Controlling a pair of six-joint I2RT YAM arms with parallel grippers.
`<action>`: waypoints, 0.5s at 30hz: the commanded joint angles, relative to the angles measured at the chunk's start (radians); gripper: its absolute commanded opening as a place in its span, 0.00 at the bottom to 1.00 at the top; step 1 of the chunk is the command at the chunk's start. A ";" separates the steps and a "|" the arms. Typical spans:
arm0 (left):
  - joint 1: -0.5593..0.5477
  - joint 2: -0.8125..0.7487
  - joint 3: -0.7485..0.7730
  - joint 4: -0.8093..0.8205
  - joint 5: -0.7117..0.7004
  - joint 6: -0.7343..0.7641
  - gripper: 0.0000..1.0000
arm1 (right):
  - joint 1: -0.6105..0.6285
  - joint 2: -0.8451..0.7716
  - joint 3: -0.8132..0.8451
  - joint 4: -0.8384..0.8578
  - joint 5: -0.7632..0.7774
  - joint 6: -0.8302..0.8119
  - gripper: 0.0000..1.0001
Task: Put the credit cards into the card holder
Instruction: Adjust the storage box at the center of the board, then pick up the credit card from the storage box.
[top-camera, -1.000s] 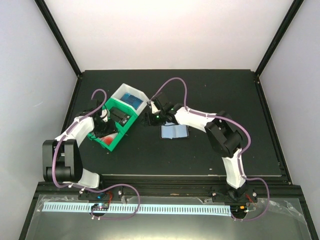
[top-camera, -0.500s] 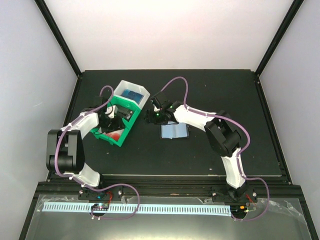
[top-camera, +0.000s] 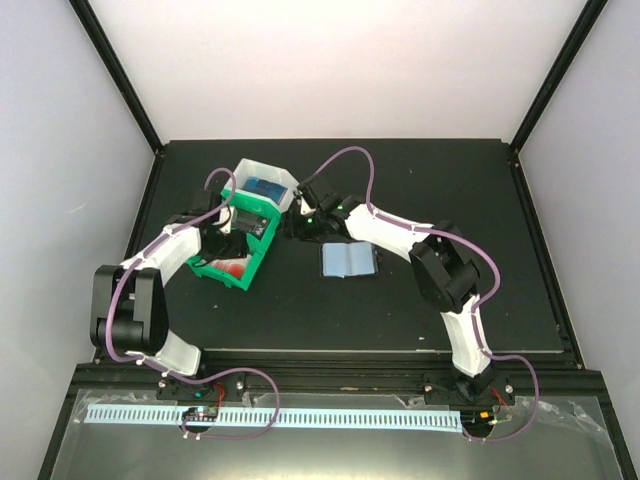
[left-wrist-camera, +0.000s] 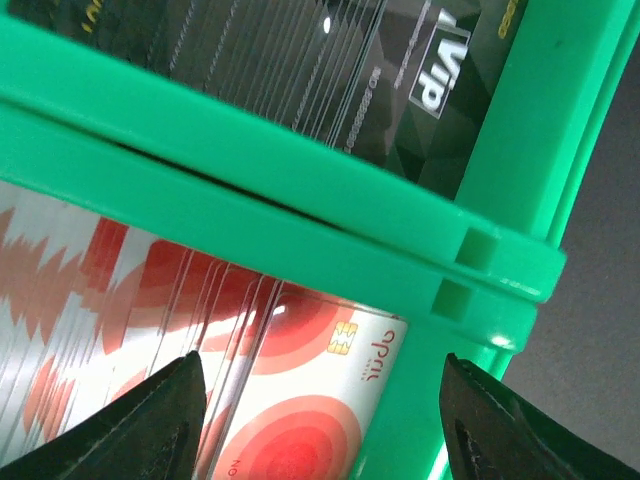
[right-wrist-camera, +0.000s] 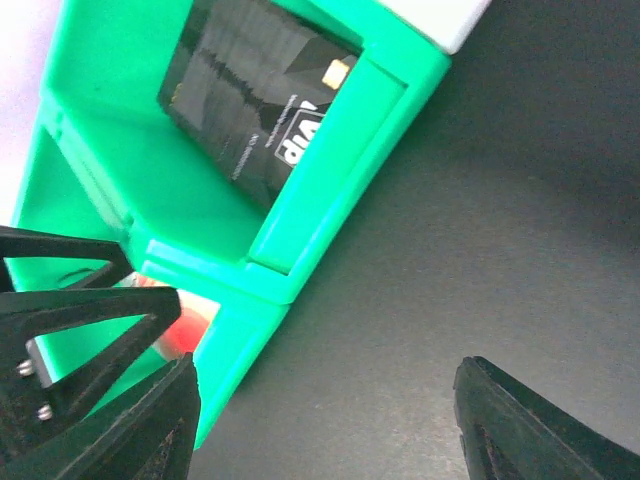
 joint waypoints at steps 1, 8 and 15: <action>0.000 0.024 -0.027 0.015 0.009 0.011 0.64 | 0.002 0.010 -0.047 0.115 -0.102 -0.002 0.71; -0.012 -0.020 -0.060 0.023 0.020 -0.007 0.64 | 0.014 -0.002 -0.102 0.180 -0.129 0.012 0.70; -0.073 -0.041 -0.051 -0.035 -0.105 -0.052 0.64 | 0.019 -0.091 -0.149 0.168 -0.081 0.023 0.70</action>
